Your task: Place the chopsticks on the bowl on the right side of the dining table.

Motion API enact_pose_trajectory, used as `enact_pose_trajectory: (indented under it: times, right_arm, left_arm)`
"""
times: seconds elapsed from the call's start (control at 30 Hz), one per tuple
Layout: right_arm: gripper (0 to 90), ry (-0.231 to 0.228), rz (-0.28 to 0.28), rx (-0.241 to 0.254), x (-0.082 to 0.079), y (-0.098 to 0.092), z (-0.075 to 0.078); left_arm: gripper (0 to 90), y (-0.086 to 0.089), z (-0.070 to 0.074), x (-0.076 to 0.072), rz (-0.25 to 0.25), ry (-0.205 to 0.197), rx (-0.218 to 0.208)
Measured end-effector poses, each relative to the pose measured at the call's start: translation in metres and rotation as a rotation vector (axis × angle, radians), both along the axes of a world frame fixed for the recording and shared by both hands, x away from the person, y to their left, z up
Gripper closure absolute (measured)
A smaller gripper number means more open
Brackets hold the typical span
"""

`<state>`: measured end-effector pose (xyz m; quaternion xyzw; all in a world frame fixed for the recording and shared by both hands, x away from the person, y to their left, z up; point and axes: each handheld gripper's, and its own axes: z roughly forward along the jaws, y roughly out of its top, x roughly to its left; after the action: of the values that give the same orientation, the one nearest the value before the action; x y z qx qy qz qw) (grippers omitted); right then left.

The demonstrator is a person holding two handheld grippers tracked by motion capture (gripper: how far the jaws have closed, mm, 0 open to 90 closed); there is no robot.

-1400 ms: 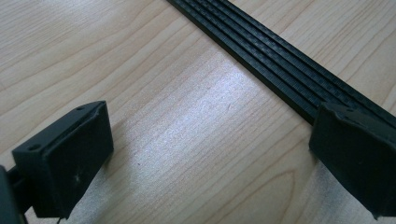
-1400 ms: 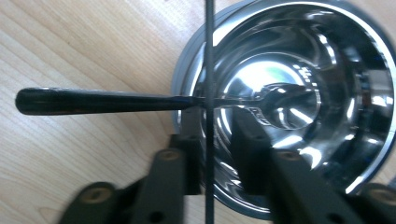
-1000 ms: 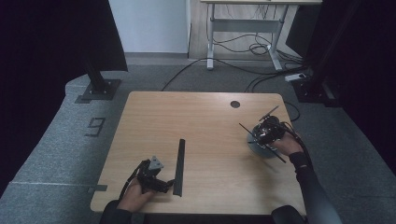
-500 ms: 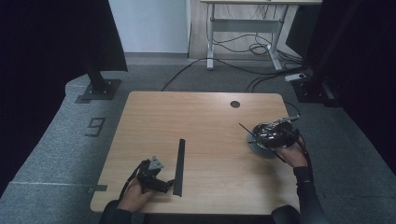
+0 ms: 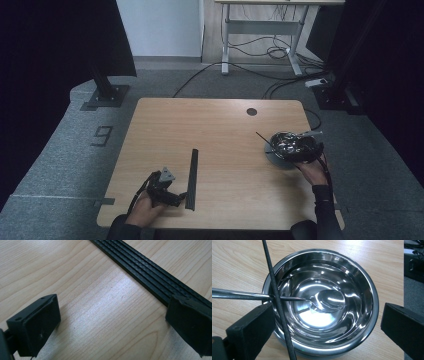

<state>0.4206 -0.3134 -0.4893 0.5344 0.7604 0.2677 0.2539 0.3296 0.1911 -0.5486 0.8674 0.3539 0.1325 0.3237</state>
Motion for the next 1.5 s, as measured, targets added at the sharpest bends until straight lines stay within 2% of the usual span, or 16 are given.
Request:
enact_pose_trajectory:
  times: [0.23,0.47,0.73,1.5]
  right_arm:
    - [0.0,-0.016,-0.007,0.011,-0.001,-0.002,-0.002]
    - [0.0,-0.002,-0.008,-0.004,0.002,-0.003,-0.011]
    - [0.3,0.009,-0.041,0.0,0.001,-0.015,-0.011]
    - [5.2,-0.016,-0.152,0.034,0.002,-0.05,-0.013]
  left_arm:
    - [0.0,0.0,0.0,0.0,0.0,0.0,0.0]
    - [0.0,0.0,0.0,0.0,0.0,0.0,0.0]
    - [0.0,0.0,0.0,0.0,0.0,0.0,0.0]
    - [0.0,0.0,0.0,0.0,0.0,0.0,0.0]
